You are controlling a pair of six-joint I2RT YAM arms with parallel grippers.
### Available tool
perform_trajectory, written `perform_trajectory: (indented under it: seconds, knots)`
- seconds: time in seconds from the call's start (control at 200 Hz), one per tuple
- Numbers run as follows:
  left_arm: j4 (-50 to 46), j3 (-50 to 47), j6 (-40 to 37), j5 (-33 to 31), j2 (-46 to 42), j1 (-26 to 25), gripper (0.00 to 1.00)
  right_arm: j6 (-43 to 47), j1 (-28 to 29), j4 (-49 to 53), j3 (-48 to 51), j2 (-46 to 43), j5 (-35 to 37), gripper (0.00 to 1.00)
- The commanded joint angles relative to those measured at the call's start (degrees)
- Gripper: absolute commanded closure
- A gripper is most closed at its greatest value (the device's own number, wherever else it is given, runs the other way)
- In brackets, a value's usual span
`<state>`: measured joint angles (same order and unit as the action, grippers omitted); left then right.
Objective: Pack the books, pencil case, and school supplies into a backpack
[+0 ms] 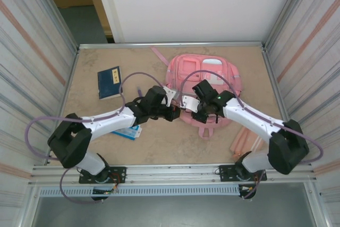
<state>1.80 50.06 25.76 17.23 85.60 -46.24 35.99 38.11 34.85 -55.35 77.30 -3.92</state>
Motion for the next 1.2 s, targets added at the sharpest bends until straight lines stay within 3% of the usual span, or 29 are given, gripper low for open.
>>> perform_trajectory:
  seconds: [0.0, 0.311, 0.451, 0.641, 0.812, 0.922, 1.027, 1.092, 1.198]
  knots:
    - [1.45, -1.11, 0.9, -2.83, -3.39, 3.04, 1.0, 0.23, -0.66, -2.43, 1.41, -7.82, -2.53, 1.0]
    - [-4.98, 4.53, -5.75, -4.65, -6.42, 7.41, 1.0, 8.75, -0.78, -0.22, 2.66, -24.28, -6.06, 1.0]
    - [-2.93, 4.25, -2.87, -3.37, -3.41, 12.88, 1.0, 9.14, -1.48, -0.01, 3.75, -29.39, -4.93, 1.0]
    - [-0.59, 3.93, -4.57, -9.5, -0.48, 15.72, 1.0, 10.33, -2.69, 0.22, 5.21, -32.75, -5.99, 1.0]
    - [0.01, 4.74, -3.6, -9.72, 3.47, 16.62, 1.0, 14.92, -1.32, 2.17, 4.89, -32.22, -12.72, 1.0]
    - [-2.39, 5.64, -2.4, -10.94, 4.86, 16.62, 1.0, 10.96, 4.2, -1.32, 5.01, -30.71, -6.62, 1.0]
    - [-3.83, 4.18, -3.27, -12.18, 2.54, 16.62, 0.78, 10.03, 6.36, -1.42, 5.06, -27.19, -2.9, 0.94]
    - [-6.12, 3.72, -0.38, -11.36, 0.18, 17.41, 0.71, 10.66, 8.42, 1.46, 4.07, -23.84, 0.03, 0.93]
    - [-8.17, 1.51, 8.17, -1.89, -4.48, 19.59, 0.66, 9.97, 15.05, 3.15, 3.75, -17.47, 10.1, 0.93]
